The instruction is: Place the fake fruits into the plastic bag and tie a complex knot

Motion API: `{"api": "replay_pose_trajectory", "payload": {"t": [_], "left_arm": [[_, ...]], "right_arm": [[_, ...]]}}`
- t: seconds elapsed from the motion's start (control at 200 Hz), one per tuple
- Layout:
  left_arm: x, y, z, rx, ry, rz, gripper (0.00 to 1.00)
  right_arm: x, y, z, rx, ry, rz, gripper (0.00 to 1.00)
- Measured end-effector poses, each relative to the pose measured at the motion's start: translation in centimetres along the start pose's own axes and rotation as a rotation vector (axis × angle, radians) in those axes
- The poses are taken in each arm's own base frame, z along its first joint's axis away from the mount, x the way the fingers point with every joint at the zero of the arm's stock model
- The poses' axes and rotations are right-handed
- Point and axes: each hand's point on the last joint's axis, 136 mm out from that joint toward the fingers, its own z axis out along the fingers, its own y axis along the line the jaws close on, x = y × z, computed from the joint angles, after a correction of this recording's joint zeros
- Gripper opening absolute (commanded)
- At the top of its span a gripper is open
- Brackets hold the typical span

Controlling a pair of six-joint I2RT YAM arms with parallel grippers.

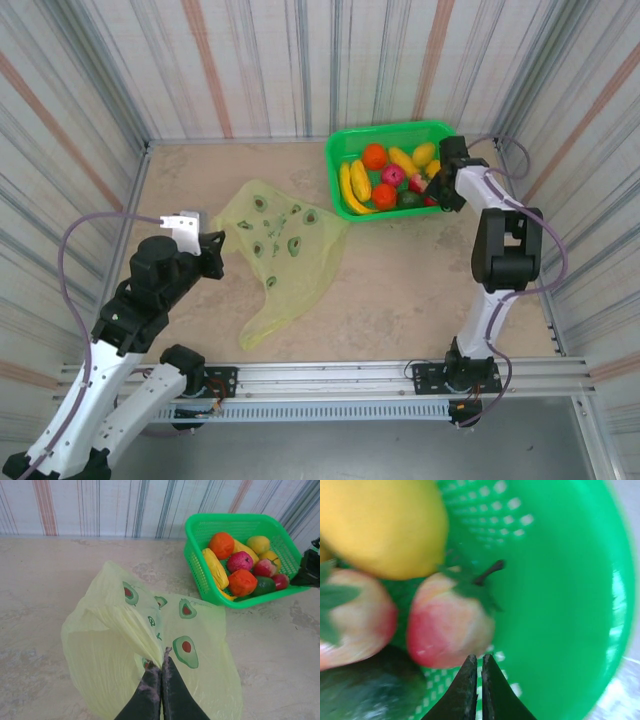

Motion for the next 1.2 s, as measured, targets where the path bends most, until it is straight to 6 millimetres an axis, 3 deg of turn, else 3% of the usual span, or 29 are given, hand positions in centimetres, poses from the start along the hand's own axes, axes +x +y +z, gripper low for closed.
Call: {"api": "replay_pose_trajectory", "payload": {"t": [0.06,0.18,0.446,0.541,0.711,0.787,0.872,0.957,1.037,1.202], "left_arm": [[0.0,0.0,0.0,0.001,0.001,0.000,0.00],[0.0,-0.1,0.0,0.004,0.003,0.000,0.00],[0.2,0.0,0.2,-0.001,0.012,0.001,0.00],[0.4,0.3,0.3,-0.020,0.020,0.001,0.00],[0.6,1.3,0.6,-0.067,0.038,-0.002,0.00],[0.7,1.3,0.7,-0.071,0.041,-0.001,0.00],[0.7,1.3,0.7,-0.071,0.043,-0.001,0.00],[0.7,1.3,0.7,-0.071,0.043,-0.001,0.00],[0.7,1.4,0.7,-0.076,0.041,-0.003,0.00],[0.7,1.5,0.7,-0.076,0.041,-0.004,0.00]], "right_arm": [[0.4,-2.3,-0.1,0.038,0.008,0.033,0.10],[0.4,-4.7,-0.5,0.079,0.007,0.063,0.12],[0.4,-2.6,-3.1,0.015,-0.040,0.028,0.20],[1.8,0.7,-4.2,-0.067,-0.034,-0.063,0.31],[6.9,10.7,-7.2,-0.268,0.004,-0.344,0.65],[8.5,15.6,-9.1,-0.358,-0.007,-0.440,0.69],[10.1,19.6,-10.3,-0.423,-0.005,-0.504,0.69],[10.7,22.0,-10.3,-0.447,0.005,-0.532,0.66],[11.1,23.6,-9.0,-0.443,0.036,-0.538,0.63],[13.0,23.7,-5.5,-0.394,0.114,-0.553,0.56]]}}
